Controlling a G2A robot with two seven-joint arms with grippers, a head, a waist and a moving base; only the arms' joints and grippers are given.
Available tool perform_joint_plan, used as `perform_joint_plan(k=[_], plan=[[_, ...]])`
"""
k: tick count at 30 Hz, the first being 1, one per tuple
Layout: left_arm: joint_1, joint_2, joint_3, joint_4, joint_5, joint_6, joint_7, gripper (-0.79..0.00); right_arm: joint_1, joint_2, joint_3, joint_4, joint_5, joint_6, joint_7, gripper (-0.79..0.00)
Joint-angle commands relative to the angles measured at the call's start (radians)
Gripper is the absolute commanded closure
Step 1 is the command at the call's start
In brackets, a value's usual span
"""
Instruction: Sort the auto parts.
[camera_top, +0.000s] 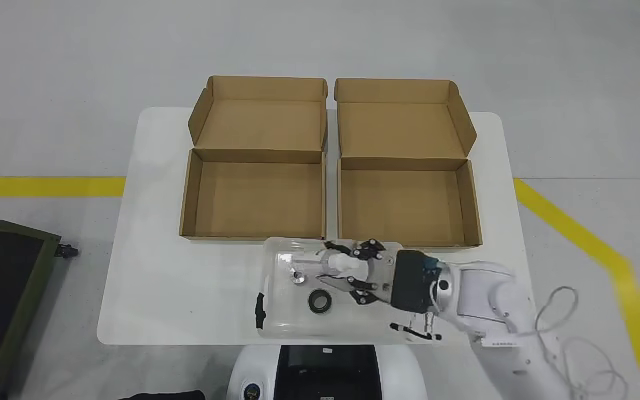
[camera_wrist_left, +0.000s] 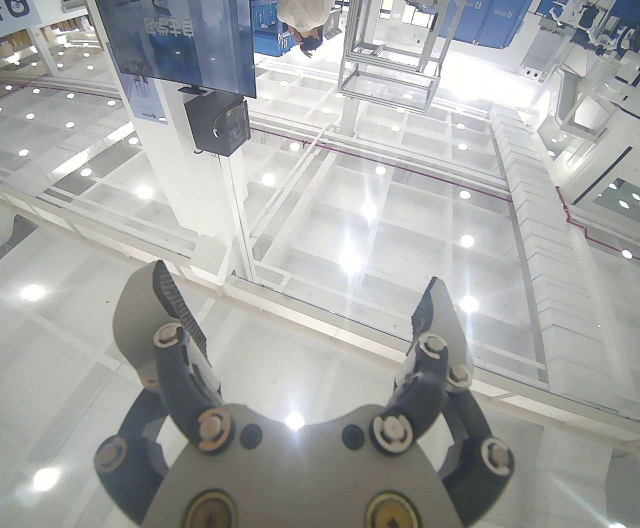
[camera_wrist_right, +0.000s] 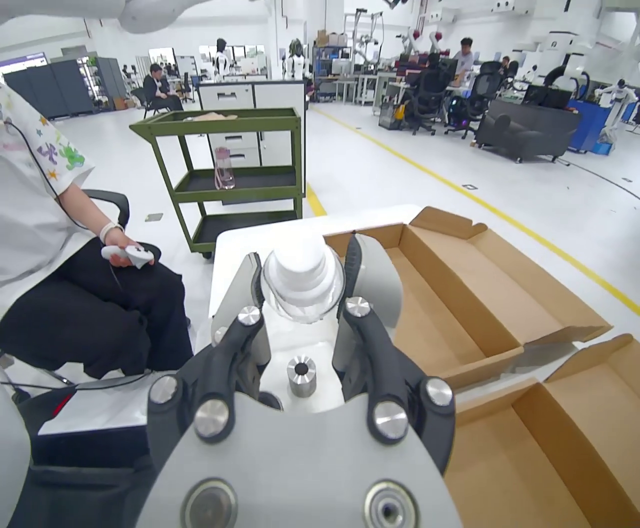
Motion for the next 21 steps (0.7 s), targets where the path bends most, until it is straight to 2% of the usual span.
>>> perform_joint_plan(k=[1, 12, 21], plan=[[0.000, 0.000, 0.000, 0.000, 0.000, 0.000, 0.000, -0.785, 0.018, -0.003, -0.004, -0.008, 0.013, 0.029, -0.014, 0.000], [0.000, 0.000, 0.000, 0.000, 0.000, 0.000, 0.000, -0.785, 0.114, -0.015, 0.022, -0.060, 0.076, 0.144, -0.107, 0.000], [0.000, 0.000, 0.000, 0.000, 0.000, 0.000, 0.000, -0.785, 0.170, -0.022, 0.046, -0.087, 0.083, 0.190, -0.182, 0.000]])
